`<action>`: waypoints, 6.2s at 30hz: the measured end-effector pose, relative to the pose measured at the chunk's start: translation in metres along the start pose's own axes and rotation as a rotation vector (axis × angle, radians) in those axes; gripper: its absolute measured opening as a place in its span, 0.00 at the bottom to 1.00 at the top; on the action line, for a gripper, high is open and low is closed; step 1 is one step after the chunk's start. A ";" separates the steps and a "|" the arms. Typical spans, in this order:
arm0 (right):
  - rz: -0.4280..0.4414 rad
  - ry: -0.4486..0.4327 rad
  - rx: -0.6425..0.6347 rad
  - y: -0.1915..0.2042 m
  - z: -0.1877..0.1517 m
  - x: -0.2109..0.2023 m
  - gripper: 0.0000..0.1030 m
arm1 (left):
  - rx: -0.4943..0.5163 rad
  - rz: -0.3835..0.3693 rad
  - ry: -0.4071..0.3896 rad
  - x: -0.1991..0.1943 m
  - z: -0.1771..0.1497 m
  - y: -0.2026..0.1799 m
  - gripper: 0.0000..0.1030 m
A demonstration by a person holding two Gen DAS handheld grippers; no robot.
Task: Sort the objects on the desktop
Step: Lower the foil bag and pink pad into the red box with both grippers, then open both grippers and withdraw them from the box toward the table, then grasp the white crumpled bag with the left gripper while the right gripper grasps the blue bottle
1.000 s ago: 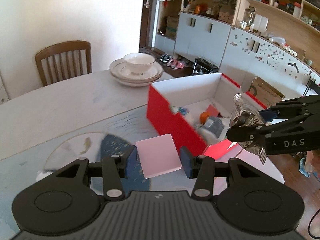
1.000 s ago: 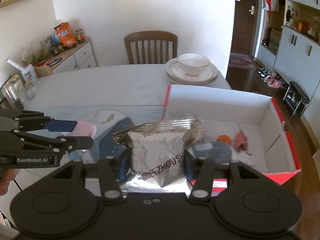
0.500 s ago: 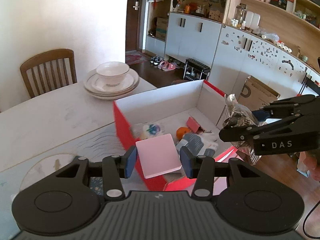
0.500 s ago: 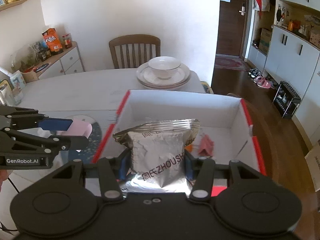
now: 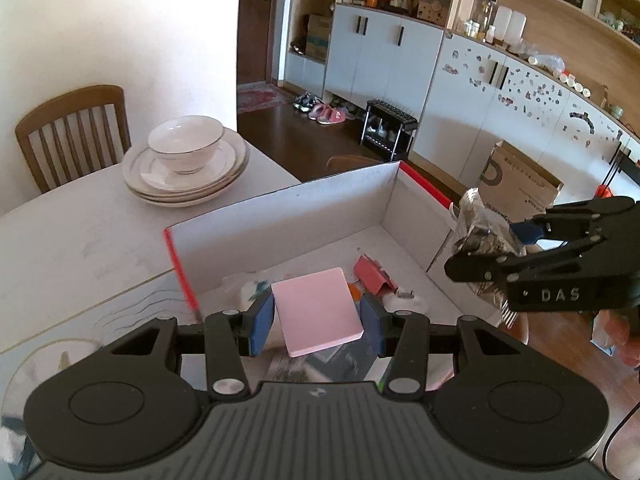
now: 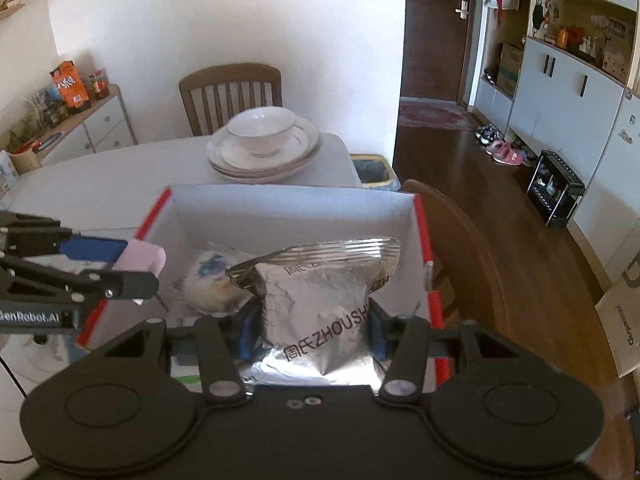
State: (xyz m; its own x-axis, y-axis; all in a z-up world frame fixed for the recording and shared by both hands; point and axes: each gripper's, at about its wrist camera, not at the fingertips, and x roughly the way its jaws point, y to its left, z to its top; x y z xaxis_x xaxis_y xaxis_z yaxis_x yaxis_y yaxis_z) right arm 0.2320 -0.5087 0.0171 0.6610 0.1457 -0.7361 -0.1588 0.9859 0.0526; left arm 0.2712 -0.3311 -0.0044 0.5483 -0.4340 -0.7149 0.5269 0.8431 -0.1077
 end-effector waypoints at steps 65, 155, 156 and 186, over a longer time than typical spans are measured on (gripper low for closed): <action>0.064 0.236 -0.180 0.005 -0.004 0.081 0.70 | 0.081 -0.020 0.227 0.136 0.041 -0.002 0.57; 0.183 0.053 -0.263 0.350 -0.042 0.053 0.89 | -0.132 0.204 -0.055 -0.128 -0.154 0.279 1.00; 0.181 0.059 -0.267 0.351 -0.043 0.057 0.89 | -0.132 0.203 -0.052 -0.125 -0.154 0.281 1.00; 0.200 0.164 -0.375 0.383 -0.052 0.124 0.63 | -0.165 0.211 0.048 -0.053 -0.176 0.307 0.93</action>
State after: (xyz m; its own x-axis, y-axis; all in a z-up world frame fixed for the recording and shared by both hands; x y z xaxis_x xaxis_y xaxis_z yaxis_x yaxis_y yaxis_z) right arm 0.2147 -0.1172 -0.0894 0.4697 0.2858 -0.8353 -0.5461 0.8375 -0.0205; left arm 0.2893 0.0065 -0.1213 0.6013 -0.2308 -0.7650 0.2892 0.9553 -0.0609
